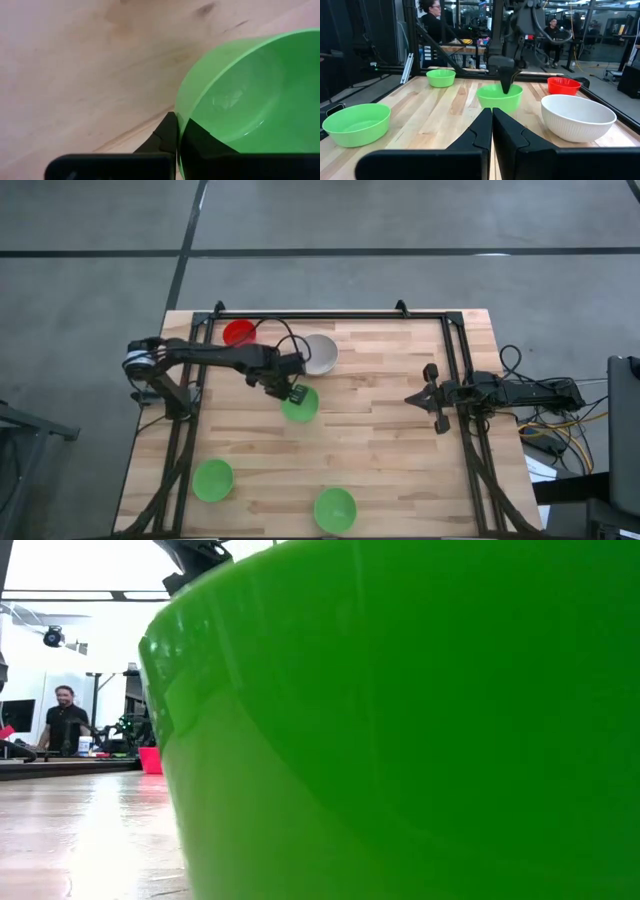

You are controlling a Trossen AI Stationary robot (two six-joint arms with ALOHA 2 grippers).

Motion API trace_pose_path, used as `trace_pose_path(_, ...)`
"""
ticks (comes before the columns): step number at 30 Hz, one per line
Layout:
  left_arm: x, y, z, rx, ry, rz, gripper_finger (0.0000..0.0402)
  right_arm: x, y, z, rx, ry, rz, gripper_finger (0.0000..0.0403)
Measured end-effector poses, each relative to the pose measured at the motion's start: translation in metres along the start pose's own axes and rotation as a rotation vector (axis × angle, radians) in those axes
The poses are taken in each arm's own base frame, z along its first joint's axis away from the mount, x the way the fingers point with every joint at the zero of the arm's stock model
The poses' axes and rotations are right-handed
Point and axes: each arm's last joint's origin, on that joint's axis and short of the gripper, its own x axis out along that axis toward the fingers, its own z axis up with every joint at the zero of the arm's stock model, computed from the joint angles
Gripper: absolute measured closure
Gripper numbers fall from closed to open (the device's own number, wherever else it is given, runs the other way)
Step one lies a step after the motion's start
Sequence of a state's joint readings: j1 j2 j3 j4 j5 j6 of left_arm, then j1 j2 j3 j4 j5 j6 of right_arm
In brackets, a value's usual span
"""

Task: Nest bowls inside each other
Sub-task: Stack the top green bowl on the gray bowl

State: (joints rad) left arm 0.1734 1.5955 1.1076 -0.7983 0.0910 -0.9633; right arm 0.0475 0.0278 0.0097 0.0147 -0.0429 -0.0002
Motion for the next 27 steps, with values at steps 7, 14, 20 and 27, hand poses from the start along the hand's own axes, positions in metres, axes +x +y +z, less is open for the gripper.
trace_pose_path(7, -0.028, -0.01, 0.008, 0.04, -0.105, -0.008, 0.0397, 0.0, 0.0, 0.0, 0.0, 0.0, 0.0, 0.0394)
trace_pose_path(14, -0.06, -0.018, 0.021, 0.039, -0.191, 0.013, 0.0397, 0.0, 0.0, 0.0, 0.0, 0.0, 0.0, 0.0394)
trace_pose_path(20, -0.078, -0.015, 0.035, 0.046, -0.218, 0.012, 0.0397, 0.0, 0.0, 0.0, 0.0, 0.0, 0.0, 0.0394)
trace_pose_path(27, -0.089, -0.002, 0.054, 0.097, -0.213, 0.004, 0.0397, 0.0, 0.0, 0.0, 0.0, 0.001, 0.0, 0.0394)
